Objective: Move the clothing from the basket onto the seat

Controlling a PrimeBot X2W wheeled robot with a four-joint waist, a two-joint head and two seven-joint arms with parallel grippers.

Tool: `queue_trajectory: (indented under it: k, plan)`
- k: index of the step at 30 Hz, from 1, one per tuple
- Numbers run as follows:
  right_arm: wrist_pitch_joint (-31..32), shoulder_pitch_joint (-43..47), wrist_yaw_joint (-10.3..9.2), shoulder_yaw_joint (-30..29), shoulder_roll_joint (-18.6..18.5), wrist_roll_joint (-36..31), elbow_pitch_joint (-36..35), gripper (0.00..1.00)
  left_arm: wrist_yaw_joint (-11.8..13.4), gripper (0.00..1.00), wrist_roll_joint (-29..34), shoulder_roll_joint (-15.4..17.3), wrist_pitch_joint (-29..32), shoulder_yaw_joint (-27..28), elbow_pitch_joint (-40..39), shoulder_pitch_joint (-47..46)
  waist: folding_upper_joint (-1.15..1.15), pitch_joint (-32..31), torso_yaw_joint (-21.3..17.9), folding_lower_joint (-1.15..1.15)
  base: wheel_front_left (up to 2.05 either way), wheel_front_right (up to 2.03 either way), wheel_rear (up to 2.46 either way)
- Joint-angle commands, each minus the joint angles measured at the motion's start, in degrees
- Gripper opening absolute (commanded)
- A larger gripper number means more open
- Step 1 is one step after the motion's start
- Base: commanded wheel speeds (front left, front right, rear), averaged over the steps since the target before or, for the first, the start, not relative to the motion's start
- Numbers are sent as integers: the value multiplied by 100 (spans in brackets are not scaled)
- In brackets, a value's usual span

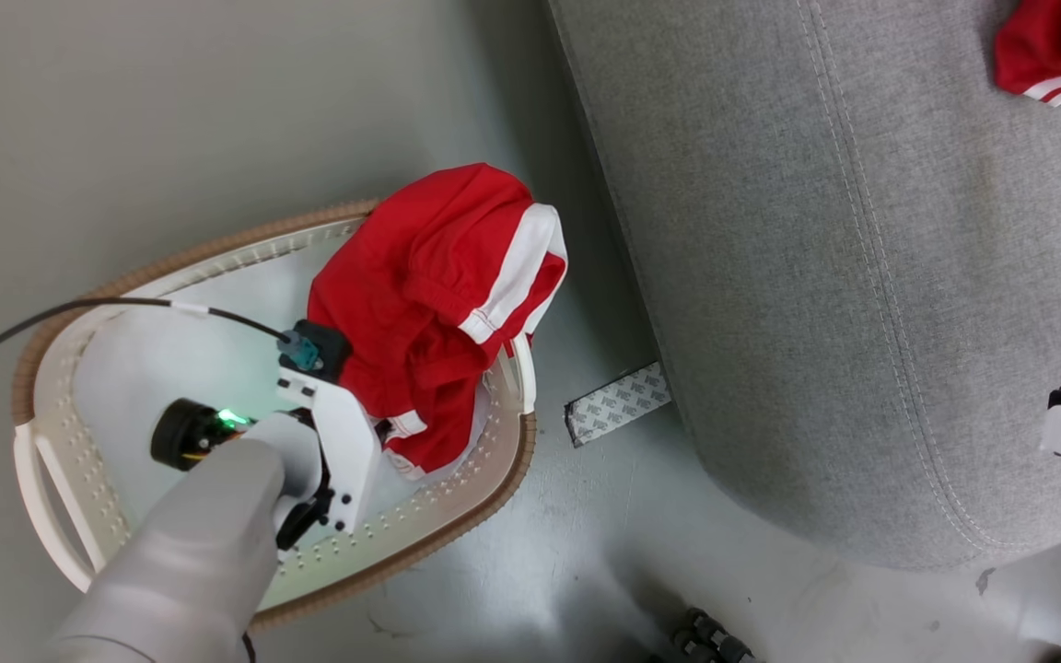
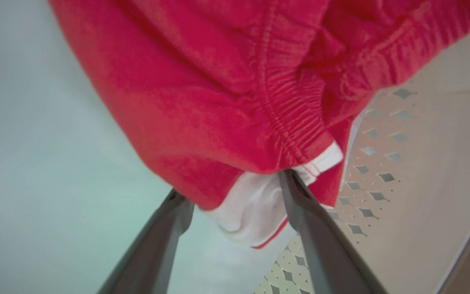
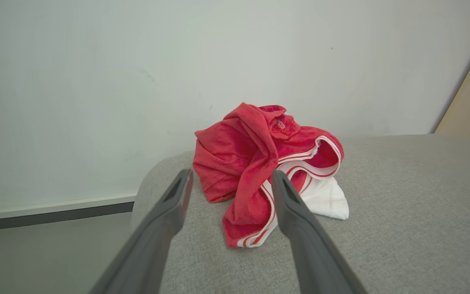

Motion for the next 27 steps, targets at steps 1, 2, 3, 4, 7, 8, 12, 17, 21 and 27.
queue_trajectory:
  k: [1, 2, 3, 4, 7, 8, 12, 17, 21, 27]
  plan:
    - [2, 64, -13, 10, 23, -60, -11, 100, 8, 100, -110, 91, 13, -41, -19, -71, 0, 13, 9, 0, 4, 4, 4]
    - [2, 67, -13, 28, 26, -90, -15, 100, 8, 100, -152, 110, 18, -110, -39, -94, 0, 26, 17, 0, 4, 4, 4]
    - [2, 63, -13, 37, 29, -103, -25, 100, 8, 100, -197, 124, 21, -170, -57, -109, 0, 37, 25, 0, 4, 4, 4]
    - [2, 61, -13, 42, 29, -108, -33, 100, 8, 67, -251, 136, 26, -234, -71, -124, 0, 48, 33, 0, 3, 3, 3]
    - [3, 57, -13, 66, 38, -139, -27, 100, 8, 0, -429, 193, 12, -427, -117, -188, 0, 69, 44, 0, 0, 0, 0]
    - [3, 46, -13, 71, 41, -148, -16, 100, 8, 0, -485, 219, 1, -491, -130, -210, 0, 74, 45, 0, 0, 0, 0]
    - [3, -23, -13, 98, 46, -193, 23, 100, 8, 0, -684, 299, -77, -706, -179, -259, 0, 66, 47, 0, 0, 0, 0]
    - [2, -128, -13, 150, 49, -216, 74, 100, 8, 0, -911, 334, -291, -927, -180, -300, 0, -16, 35, 0, 0, 0, 0]
    - [2, -219, -13, 230, 48, -207, 118, 100, 8, 0, -1108, 344, -563, -1035, -125, -246, 0, -205, -8, 0, 0, 0, 0]
    - [3, -233, -13, 311, -68, -258, 248, 100, 8, 0, -1337, 165, -1006, -1171, -79, -24, 0, -799, 132, 0, 0, 0, 0]
